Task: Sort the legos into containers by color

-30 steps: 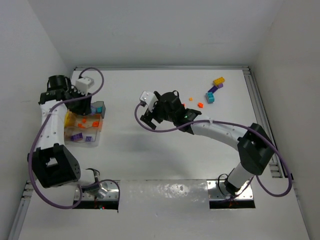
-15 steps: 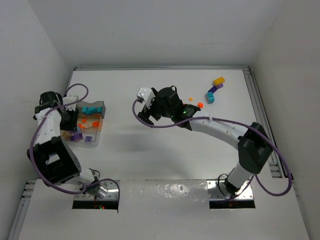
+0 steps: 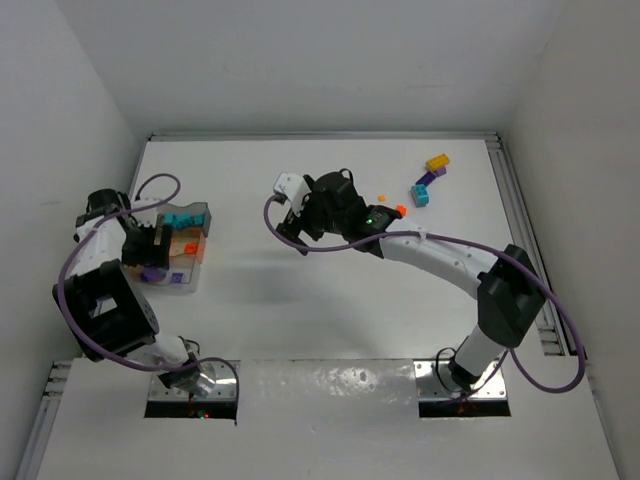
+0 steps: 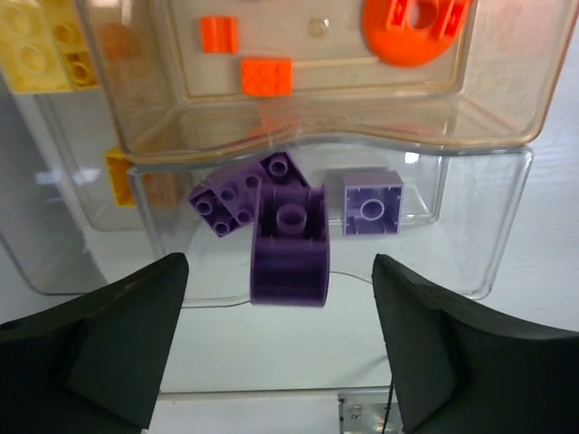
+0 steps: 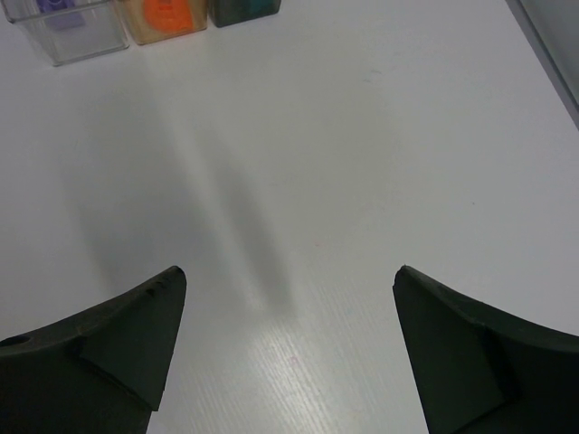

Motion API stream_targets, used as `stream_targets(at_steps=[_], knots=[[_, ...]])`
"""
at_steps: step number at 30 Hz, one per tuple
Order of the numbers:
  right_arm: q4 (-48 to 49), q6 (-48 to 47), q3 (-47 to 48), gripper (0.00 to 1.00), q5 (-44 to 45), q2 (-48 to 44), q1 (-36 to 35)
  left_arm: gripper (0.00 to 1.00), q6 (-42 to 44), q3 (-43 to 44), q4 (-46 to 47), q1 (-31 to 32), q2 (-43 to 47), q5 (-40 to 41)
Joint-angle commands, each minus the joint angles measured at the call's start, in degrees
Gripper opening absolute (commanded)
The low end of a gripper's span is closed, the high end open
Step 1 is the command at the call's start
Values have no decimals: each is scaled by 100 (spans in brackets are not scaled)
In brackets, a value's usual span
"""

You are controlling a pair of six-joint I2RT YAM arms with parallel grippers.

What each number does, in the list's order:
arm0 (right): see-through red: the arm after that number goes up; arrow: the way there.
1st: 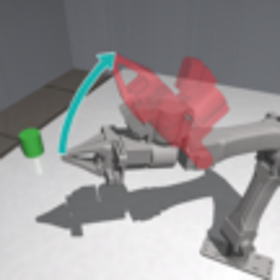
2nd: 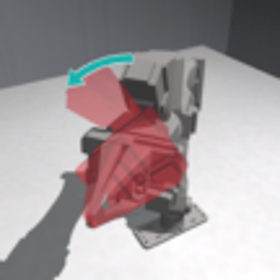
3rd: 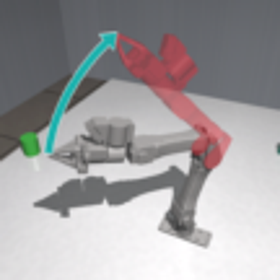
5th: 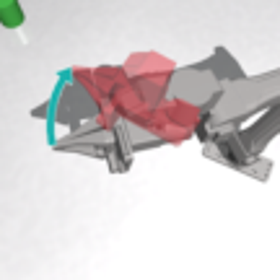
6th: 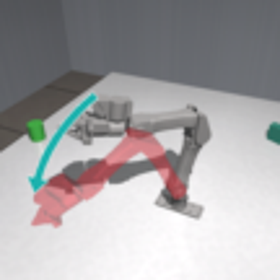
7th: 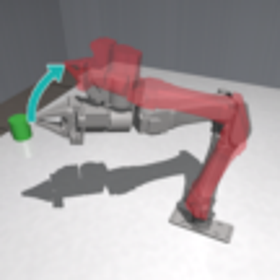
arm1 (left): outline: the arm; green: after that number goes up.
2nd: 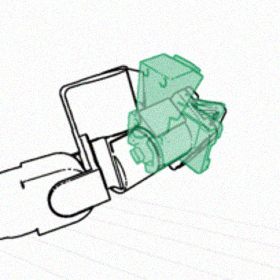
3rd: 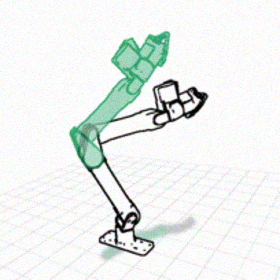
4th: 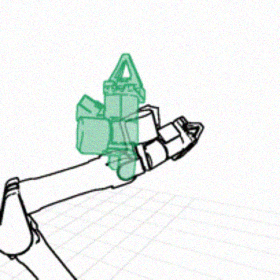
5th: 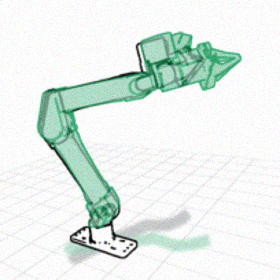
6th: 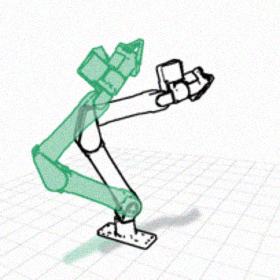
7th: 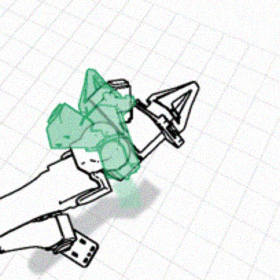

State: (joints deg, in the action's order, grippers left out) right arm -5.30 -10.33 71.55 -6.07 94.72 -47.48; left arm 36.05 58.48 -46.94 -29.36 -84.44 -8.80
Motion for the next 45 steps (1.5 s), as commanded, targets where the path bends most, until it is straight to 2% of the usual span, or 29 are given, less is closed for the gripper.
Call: stream_targets(at_steps=[1,2,6,8,10,11,13,14,15,16,17,18,20,22,26,29,31,34,36,39,40,42,45], knots=[[-6,206,359,94,228,29,2,82,-98,558,-34,-34,95,-201],[-50,250,368,95,246,38,20,90,-90,733,-122,-26,104,-236],[-225,757,482,95,509,47,221,90,-116,1077,-324,-26,103,-455],[-418,1545,553,93,510,21,651,90,-107,1358,-447,-26,130,-631],[-550,2058,623,86,510,3,1264,90,-134,1630,-500,-17,191,-939],[-647,2540,597,70,588,-23,1494,89,-142,1719,-509,1,200,-1044],[-866,2886,562,45,869,-41,2055,87,-221,1956,-536,79,200,-1247],[-954,3166,536,26,1183,2,2242,87,-265,2026,-544,132,200,-1326],[-1068,3299,553,20,1343,46,2539,87,-274,2132,-562,185,200,-1352],[-1339,3431,597,19,1458,116,2673,85,-274,2176,-579,325,200,-1387],[-1473,3658,684,19,1598,256,2813,84,-274,2229,-588,396,209,-1431],[-1587,3809,711,29,1652,336,3076,84,-239,2282,-623,457,218,-1519],[-1755,4264,685,33,1618,477,3341,82,-134,2317,-650,721,279,-1616],[-1773,4425,650,46,1670,547,3605,80,-90,2352,-659,1027,306,-1590],[-1834,4312,764,60,2109,785,3790,78,-116,2422,-563,1275,236,-1642],[-1966,4179,957,63,2285,996,3860,74,-134,2545,-457,1704,17,-1425],[-1966,4179,984,65,2303,1031,3896,74,-99,2694,-465,2442,-377,-1039],[-1773,4100,931,69,2303,1040,3984,73,-72,3212,-571,3426,-1210,-931],[-1685,4021,966,70,2259,1092,4071,73,-133,3862,-606,4014,-1696,-983],[-1571,3540,1080,72,1943,1285,4177,73,-256,4889,-632,4552,-2645,-1343],[-1571,3398,1194,74,1899,1373,4195,73,-535,5180,-658,4597,-3056,-1466],[-1640,2934,1343,78,2030,1663,4212,72,-862,5831,-668,4598,-3314,-2028],[-1624,2616,1634,83,2259,2111,4238,71,-1109,5684,-352,4606,-3298,-2153]])
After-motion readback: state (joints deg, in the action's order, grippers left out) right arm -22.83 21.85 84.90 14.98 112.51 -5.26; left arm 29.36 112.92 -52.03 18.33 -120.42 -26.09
